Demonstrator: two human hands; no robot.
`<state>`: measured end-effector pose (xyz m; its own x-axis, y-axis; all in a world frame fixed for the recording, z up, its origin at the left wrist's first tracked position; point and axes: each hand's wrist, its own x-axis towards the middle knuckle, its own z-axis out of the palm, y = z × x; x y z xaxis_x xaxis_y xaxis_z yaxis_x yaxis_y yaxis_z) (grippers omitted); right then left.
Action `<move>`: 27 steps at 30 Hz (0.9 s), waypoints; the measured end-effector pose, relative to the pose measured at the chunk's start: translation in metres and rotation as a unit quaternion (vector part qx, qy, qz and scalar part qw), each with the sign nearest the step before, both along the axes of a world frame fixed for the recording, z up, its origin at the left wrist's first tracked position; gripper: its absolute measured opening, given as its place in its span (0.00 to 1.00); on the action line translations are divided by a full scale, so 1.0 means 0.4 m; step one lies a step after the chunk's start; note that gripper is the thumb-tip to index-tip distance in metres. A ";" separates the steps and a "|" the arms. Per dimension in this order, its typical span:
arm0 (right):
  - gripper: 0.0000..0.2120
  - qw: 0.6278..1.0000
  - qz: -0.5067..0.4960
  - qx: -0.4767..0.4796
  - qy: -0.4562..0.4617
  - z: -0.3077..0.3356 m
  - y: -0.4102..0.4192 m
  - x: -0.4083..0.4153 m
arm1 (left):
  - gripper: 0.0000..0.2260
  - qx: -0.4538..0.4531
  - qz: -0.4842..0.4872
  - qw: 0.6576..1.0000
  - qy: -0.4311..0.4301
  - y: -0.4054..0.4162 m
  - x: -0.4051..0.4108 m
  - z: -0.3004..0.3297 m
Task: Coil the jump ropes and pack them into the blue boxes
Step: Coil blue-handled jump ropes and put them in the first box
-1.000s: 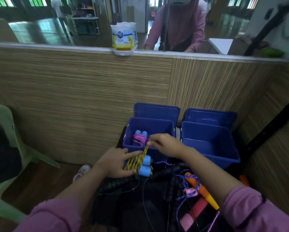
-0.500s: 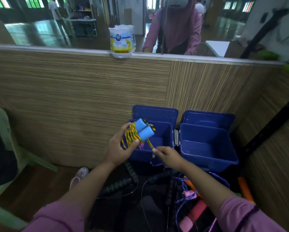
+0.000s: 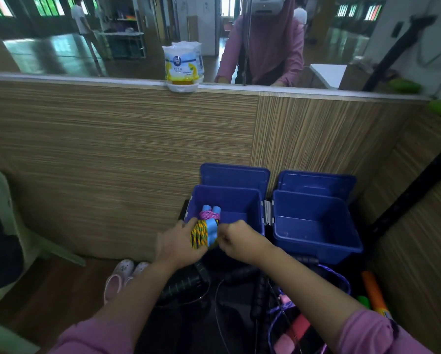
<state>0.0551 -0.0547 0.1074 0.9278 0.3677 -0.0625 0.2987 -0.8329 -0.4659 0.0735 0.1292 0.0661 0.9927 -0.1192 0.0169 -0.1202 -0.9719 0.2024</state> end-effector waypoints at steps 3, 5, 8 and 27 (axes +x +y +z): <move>0.05 0.985 -0.065 0.151 0.044 0.031 -0.003 0.008 | 0.33 0.037 -0.073 0.996 -0.036 -0.022 -0.022 -0.005; 0.07 0.960 -0.125 0.226 0.105 0.041 -0.008 0.020 | 0.33 0.044 -0.128 0.987 -0.091 -0.032 -0.037 -0.019; 0.05 0.913 -0.174 0.313 0.195 0.037 -0.026 0.034 | 0.35 0.057 -0.203 0.964 -0.163 -0.034 -0.047 -0.040; 0.06 0.903 -0.174 0.330 0.213 0.020 -0.112 0.067 | 0.36 0.036 -0.248 0.961 -0.115 -0.050 -0.065 0.006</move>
